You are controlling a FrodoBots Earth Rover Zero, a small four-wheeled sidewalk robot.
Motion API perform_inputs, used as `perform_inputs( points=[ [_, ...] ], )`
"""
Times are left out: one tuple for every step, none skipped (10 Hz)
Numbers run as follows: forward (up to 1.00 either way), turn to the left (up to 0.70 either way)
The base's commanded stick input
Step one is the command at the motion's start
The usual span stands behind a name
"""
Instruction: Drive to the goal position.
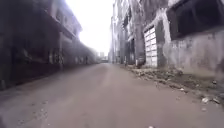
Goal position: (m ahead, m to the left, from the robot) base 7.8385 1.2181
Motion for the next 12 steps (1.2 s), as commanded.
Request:
perform_inputs(
  points=[
    [0.5, 0.01],
    [0.5, 0.01],
    [0.5, 0.01],
    [0.5, 0.01],
    [0.5, 0.01],
    [0.5, 0.01],
    [0.5, 0.01],
    [0.5, 0.01],
    [0.5, 0.01],
    [0.5, 0.01],
    [0.5, 0.01],
    [0.5, 0.01]
  ],
)
